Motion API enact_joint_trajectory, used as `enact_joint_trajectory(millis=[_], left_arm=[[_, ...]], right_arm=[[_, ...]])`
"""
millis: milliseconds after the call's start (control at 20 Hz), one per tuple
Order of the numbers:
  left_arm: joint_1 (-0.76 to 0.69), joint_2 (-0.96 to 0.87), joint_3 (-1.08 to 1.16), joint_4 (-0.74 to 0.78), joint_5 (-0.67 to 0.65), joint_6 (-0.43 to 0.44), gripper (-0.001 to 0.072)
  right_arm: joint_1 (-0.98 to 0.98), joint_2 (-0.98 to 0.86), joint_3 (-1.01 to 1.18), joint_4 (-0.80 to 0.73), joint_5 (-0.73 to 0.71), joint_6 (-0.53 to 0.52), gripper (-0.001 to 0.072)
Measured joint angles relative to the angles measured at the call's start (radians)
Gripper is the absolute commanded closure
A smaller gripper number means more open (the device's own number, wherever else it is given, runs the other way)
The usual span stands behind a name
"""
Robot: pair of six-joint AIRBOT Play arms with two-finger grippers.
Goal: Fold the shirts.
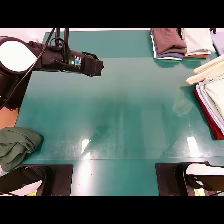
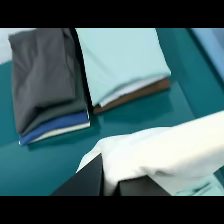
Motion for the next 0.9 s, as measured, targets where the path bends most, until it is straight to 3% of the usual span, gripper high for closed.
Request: enact_joint_trajectory(millis=[350,550,800,850,900], left_arm=[[0.0,-0.01,0.0,-0.017,-0.011,0.0,0.0682],[0.0,-0.01,0.0,-0.02,-0.024,0.001,0.0682],[0.0,-0.01,0.0,-0.021,-0.03,0.004,0.0682],[0.0,-0.01,0.0,-0.021,-0.03,0.005,0.0682],[0.0,-0.01,0.0,-0.021,-0.031,0.007,0.0682]], right_arm=[[-0.039,0.027,0.076,-0.019,0.058,-0.002,0.0696],[-0.095,0.102,-0.042,-0.122,0.081,-0.005,0.0696],[-0.182,0.23,-0.285,-0.269,0.151,-0.082,0.0687],[-0.205,0.257,-0.341,-0.296,0.164,-0.091,0.0656],[-0.228,0.281,-0.392,-0.319,0.174,-0.097,0.0461]])
